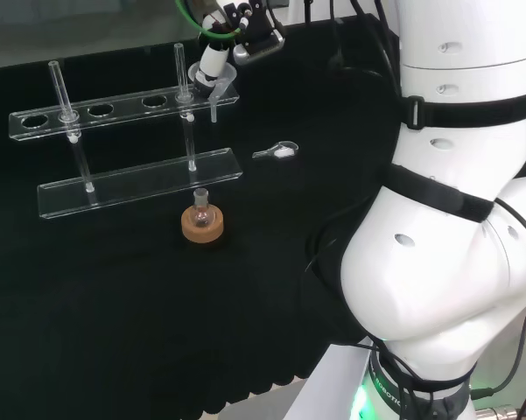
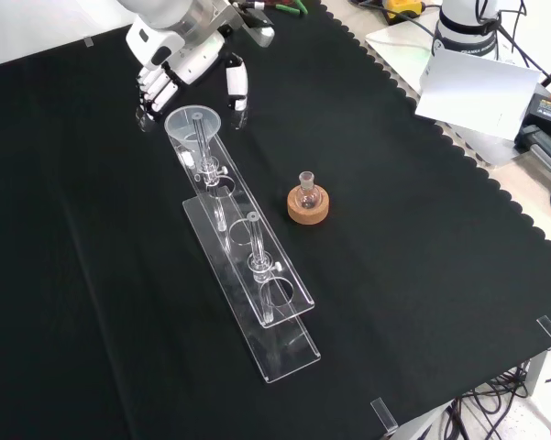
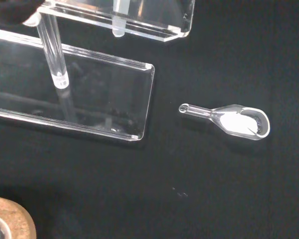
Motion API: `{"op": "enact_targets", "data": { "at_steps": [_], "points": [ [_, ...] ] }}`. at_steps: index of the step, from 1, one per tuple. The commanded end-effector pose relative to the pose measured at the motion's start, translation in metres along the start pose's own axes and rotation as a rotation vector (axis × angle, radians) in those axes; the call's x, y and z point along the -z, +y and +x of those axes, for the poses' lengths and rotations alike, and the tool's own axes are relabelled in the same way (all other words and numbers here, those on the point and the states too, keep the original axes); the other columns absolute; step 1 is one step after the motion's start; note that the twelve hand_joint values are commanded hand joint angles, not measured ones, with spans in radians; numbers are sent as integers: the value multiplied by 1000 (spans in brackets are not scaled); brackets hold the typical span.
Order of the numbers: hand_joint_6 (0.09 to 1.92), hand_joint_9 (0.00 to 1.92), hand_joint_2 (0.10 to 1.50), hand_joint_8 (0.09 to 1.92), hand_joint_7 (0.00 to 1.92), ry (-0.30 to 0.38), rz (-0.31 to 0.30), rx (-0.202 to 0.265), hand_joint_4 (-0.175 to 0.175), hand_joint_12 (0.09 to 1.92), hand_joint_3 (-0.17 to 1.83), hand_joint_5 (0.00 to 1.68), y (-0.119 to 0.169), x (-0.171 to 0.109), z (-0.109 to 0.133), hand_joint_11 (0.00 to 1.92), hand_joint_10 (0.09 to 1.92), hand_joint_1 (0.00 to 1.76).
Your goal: Pick up the funnel from the transparent funnel stand.
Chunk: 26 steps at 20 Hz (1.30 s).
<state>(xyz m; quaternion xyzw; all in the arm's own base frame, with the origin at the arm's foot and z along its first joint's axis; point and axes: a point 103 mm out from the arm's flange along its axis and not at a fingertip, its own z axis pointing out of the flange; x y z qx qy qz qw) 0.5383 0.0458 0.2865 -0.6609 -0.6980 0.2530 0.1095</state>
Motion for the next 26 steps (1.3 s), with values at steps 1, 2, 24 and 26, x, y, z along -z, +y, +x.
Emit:
{"op": "enact_targets", "data": {
  "at_steps": [1, 2, 24, 26],
  "points": [
    [87, 122, 679, 480, 0, -34, -2, -3, 51, 1599, 236, 139, 3, -5, 3, 132, 850, 656],
    [87, 129, 678, 492, 0, -34, -3, -3, 51, 1599, 241, 141, 3, -6, 3, 132, 847, 658],
    [87, 258, 660, 625, 16, -44, -23, -24, 43, 1588, 339, 186, 17, -15, -3, 170, 783, 684],
    [87, 267, 663, 629, 22, -45, -23, -25, 41, 1587, 344, 194, 18, -15, -3, 170, 783, 685]
  ]
}}
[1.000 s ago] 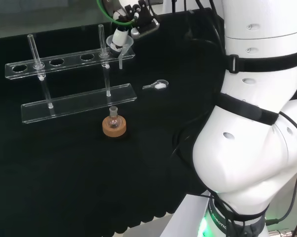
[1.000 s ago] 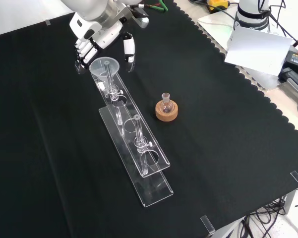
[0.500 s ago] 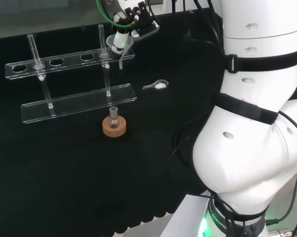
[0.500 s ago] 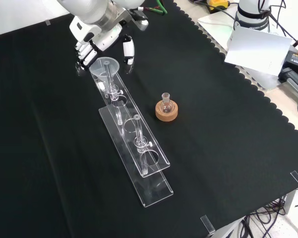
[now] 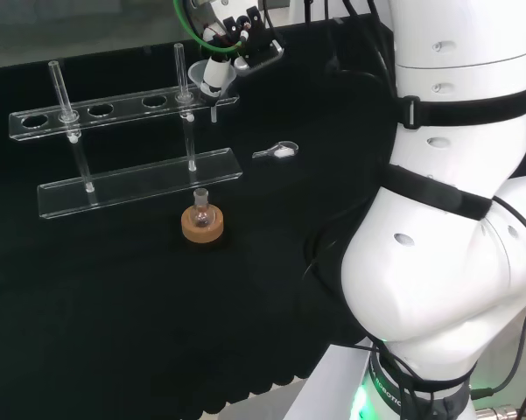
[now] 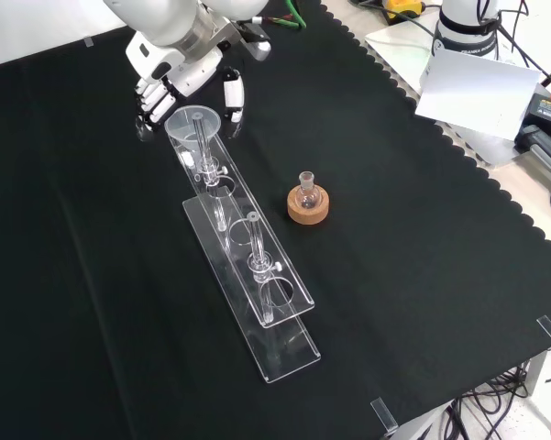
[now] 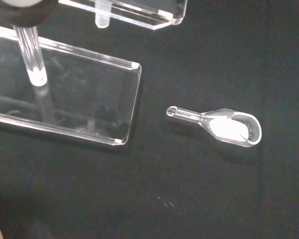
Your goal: Pick up the funnel from the transparent funnel stand.
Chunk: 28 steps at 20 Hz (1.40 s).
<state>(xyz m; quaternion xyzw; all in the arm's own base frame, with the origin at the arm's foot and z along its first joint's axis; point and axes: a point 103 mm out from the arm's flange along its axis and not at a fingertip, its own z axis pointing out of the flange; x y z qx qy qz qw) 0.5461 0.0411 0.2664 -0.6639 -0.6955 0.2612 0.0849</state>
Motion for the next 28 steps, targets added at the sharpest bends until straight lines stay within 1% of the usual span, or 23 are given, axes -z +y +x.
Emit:
{"op": "enact_targets", "data": {
  "at_steps": [1, 2, 4, 5, 7, 10, 11, 13, 15, 17, 18, 20, 22, 26, 28],
  "points": [
    [87, 271, 665, 631, 24, 1, -1, -3, 40, 1586, 347, 197, 2, -1, -1, 172, 783, 685],
    [87, 277, 666, 633, 26, 2, -3, -2, 40, 1585, 350, 201, 3, -2, -1, 173, 783, 685],
    [87, 315, 665, 647, 40, 15, -35, -3, 37, 1575, 371, 228, 3, -3, -3, 182, 766, 682],
    [87, 383, 670, 669, 106, 17, -48, -2, 31, 1562, 388, 292, 3, -3, -3, 199, 746, 672],
    [87, 535, 674, 691, 263, 15, -50, -1, 17, 1531, 423, 414, 4, -2, -3, 245, 674, 659],
    [87, 687, 677, 708, 396, 0, -65, -7, 3, 1507, 451, 513, 5, -2, -2, 284, 615, 653],
    [87, 715, 679, 710, 421, -6, -76, -11, 0, 1499, 456, 532, 5, -2, -2, 294, 602, 652],
    [94, 765, 685, 715, 477, -18, -126, -21, -9, 1485, 462, 578, 3, 0, -2, 316, 581, 653],
    [162, 844, 705, 721, 573, -34, -189, -36, -18, 1448, 469, 660, -1, 5, -1, 366, 556, 667],
    [345, 904, 726, 718, 643, -47, -238, -41, -22, 1422, 471, 691, -7, 12, -1, 401, 516, 684],
    [457, 926, 735, 720, 666, -48, -248, -41, -23, 1415, 475, 688, -10, 15, -1, 413, 505, 691],
    [614, 955, 742, 727, 698, -49, -252, -38, -23, 1407, 486, 679, -16, 24, -2, 434, 497, 700],
    [689, 972, 744, 734, 711, -56, -244, -38, -24, 1389, 497, 672, -23, 33, -2, 474, 496, 705],
    [746, 1001, 740, 743, 723, -90, -228, -51, -30, 1285, 522, 670, -41, 47, -4, 629, 498, 718],
    [756, 1011, 739, 744, 728, -98, -227, -61, -31, 1260, 529, 673, -53, 53, -4, 663, 498, 721]
  ]
}}
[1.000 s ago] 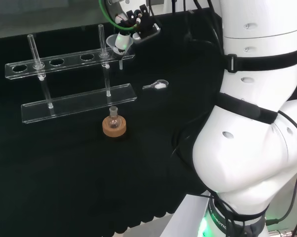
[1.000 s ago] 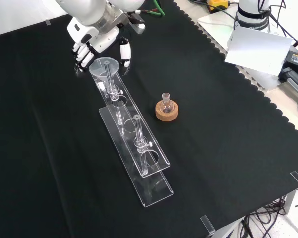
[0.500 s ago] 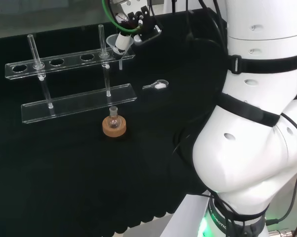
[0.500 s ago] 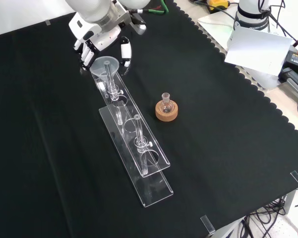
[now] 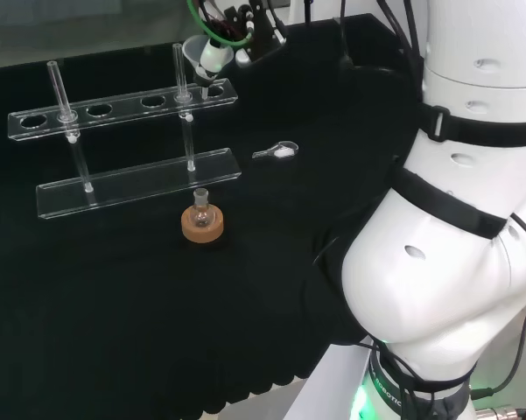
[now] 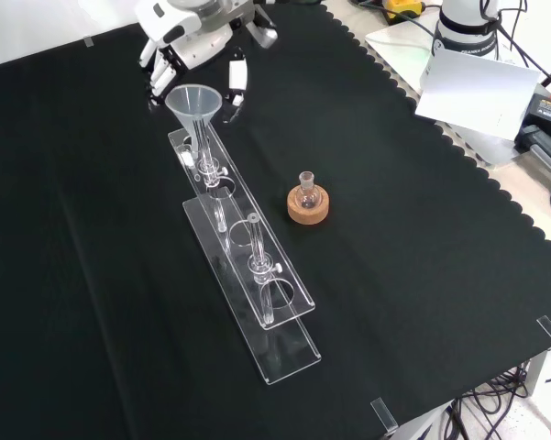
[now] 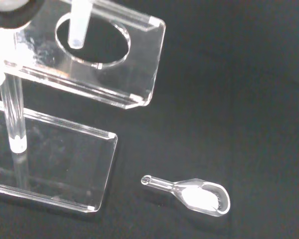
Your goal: Pick up the funnel from the transparent funnel stand.
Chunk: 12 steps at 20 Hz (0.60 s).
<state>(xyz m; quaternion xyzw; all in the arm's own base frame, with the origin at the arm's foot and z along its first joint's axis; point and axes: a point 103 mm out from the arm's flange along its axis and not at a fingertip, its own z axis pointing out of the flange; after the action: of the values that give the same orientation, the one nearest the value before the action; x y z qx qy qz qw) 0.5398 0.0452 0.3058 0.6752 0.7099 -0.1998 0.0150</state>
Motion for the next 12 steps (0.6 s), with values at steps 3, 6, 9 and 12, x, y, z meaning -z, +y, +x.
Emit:
{"op": "enact_targets", "data": {
  "at_steps": [3, 6, 9, 12],
  "points": [
    [761, 1024, 739, 745, 733, -53, 10, -29, -32, 1248, 534, 676, -39, 38, -3, 682, 502, 724],
    [765, 1035, 738, 745, 736, -66, 10, -42, -33, 1240, 539, 676, -56, 49, -3, 692, 503, 725],
    [768, 1042, 737, 745, 738, -68, -7, -52, -33, 1235, 543, 678, -74, 56, -2, 700, 503, 725],
    [771, 1052, 734, 744, 744, -68, -14, -59, -32, 1225, 550, 679, -90, 61, 0, 710, 500, 725]
  ]
}}
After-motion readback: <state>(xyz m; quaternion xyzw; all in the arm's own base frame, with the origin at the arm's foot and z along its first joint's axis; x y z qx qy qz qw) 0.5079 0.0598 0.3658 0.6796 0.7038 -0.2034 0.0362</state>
